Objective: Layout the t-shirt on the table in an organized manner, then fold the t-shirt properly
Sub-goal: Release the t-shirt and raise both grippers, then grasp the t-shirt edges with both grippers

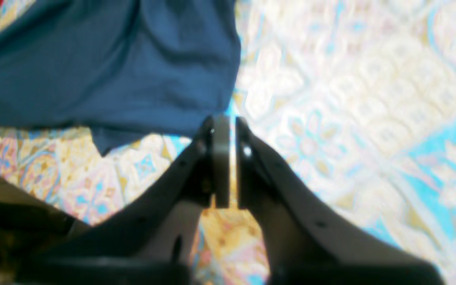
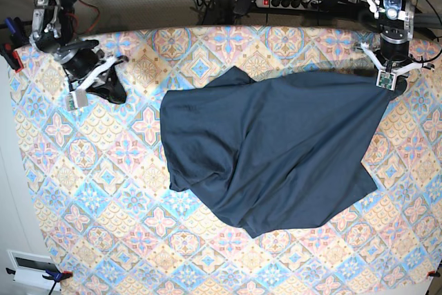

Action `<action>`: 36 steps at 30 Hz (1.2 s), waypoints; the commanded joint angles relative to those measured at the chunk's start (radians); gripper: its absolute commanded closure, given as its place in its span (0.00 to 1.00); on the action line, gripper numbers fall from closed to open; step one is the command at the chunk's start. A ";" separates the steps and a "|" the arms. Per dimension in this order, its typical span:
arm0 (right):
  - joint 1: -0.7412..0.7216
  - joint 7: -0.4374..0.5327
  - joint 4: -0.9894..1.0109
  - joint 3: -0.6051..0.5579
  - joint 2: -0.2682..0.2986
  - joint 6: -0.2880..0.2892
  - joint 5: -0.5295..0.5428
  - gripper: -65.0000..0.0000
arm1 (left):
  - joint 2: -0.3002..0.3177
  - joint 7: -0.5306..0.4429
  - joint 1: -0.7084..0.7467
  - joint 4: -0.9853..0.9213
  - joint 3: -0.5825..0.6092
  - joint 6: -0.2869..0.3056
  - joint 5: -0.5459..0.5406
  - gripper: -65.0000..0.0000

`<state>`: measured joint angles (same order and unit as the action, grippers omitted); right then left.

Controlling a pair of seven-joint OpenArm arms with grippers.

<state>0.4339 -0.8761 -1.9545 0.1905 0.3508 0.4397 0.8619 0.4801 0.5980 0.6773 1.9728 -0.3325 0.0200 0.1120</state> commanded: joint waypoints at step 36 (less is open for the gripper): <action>-0.384 -0.087 0.048 -0.475 -0.054 0.006 -0.588 0.71 | 0.032 -0.006 0.032 -0.053 -0.104 -0.024 -0.435 0.35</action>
<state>0.0708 -0.9916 -1.8900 -0.2901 0.2916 0.4431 0.2607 0.4957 0.6079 0.7109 1.9026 -0.4191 0.0025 -0.3206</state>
